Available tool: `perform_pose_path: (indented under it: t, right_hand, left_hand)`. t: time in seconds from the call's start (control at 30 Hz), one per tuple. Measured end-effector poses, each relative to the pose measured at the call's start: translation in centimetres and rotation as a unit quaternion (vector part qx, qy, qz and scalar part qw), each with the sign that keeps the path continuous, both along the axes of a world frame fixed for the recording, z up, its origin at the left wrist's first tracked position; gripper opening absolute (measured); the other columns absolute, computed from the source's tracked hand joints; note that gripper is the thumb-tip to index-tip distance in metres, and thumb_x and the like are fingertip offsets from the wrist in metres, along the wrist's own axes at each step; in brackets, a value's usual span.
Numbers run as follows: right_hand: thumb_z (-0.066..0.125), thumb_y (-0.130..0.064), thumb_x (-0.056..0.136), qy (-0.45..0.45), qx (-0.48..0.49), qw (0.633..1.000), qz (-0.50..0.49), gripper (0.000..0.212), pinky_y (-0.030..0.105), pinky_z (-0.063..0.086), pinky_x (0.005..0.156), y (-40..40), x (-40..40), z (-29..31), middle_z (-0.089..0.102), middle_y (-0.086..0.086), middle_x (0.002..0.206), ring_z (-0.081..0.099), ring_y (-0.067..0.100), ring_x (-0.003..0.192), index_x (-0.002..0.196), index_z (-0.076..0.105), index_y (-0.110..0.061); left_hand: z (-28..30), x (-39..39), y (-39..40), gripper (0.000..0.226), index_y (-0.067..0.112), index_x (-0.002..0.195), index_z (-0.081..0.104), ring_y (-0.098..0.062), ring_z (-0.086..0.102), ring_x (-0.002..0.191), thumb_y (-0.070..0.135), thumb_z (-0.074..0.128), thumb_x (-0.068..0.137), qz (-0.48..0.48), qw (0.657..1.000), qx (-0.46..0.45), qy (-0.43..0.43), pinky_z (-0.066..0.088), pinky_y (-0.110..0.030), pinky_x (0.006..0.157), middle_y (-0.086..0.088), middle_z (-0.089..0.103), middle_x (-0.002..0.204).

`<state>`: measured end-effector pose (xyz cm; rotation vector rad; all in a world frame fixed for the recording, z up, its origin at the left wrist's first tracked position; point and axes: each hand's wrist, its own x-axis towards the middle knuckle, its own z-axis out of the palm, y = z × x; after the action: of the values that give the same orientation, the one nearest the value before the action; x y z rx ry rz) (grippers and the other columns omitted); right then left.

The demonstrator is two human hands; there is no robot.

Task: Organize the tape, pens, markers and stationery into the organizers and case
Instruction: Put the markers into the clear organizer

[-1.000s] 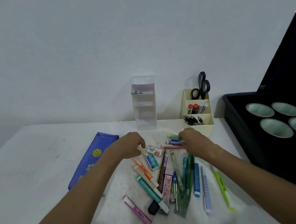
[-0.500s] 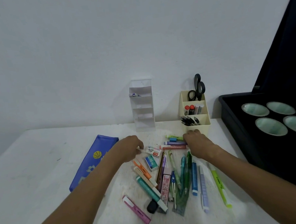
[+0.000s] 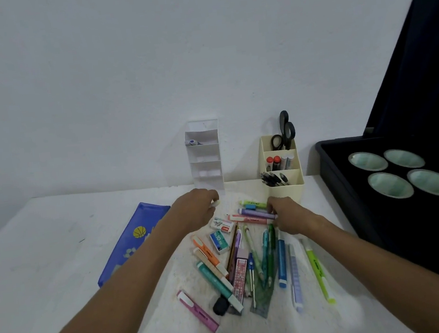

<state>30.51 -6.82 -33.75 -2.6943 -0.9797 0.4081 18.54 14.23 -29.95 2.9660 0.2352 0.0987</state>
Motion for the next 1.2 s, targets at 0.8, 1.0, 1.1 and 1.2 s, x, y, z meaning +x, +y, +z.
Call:
perform_pose_path:
  t: [0.8,1.0,1.1,1.2]
  right_hand:
    - [0.061,-0.003,0.086,-0.098,0.376,0.921,0.015,0.014,0.006,0.037,0.047,6.0,-1.0,15.6,0.054,-0.029,0.043,0.043,0.014,0.049,0.095,0.072,-0.006]
    - [0.065,-0.005,0.086,-0.159,0.371,0.914,0.045,0.019,0.008,0.034,0.065,9.3,-0.2,14.0,0.065,0.009,0.092,0.056,0.018,0.072,0.103,0.073,-0.008]
    - [0.063,-0.006,0.087,-0.165,0.346,0.922,0.055,0.019,0.017,0.030,0.071,10.6,0.3,13.0,0.061,0.014,0.092,0.057,0.022,0.083,0.103,0.074,-0.010]
    - [0.061,-0.004,0.088,-0.168,0.331,0.927,0.054,0.020,0.018,0.030,0.070,11.6,0.6,12.3,0.061,0.015,0.089,0.056,0.024,0.084,0.102,0.074,-0.010]
  left_hand:
    - [12.9,0.9,3.2,0.013,0.024,0.096,0.071,-0.003,0.064,0.080,0.019,0.070,0.085,0.074,0.898,-0.235,-0.366,0.049,-0.017,0.074,0.008,0.068,0.085]
    - [10.9,2.1,3.8,0.014,0.022,0.098,0.072,0.006,0.060,0.075,0.015,0.068,0.087,0.068,0.893,-0.217,-0.388,0.044,-0.006,0.064,0.013,0.065,0.090]
    - [9.8,2.8,4.0,0.015,0.018,0.100,0.072,0.001,0.060,0.073,0.015,0.067,0.087,0.052,0.913,-0.178,-0.363,0.040,-0.003,0.066,0.008,0.068,0.093]
    - [9.2,3.3,3.8,0.015,0.014,0.100,0.073,-0.013,0.062,0.078,0.013,0.066,0.087,0.033,0.935,-0.132,-0.329,0.047,-0.017,0.074,0.002,0.071,0.095]
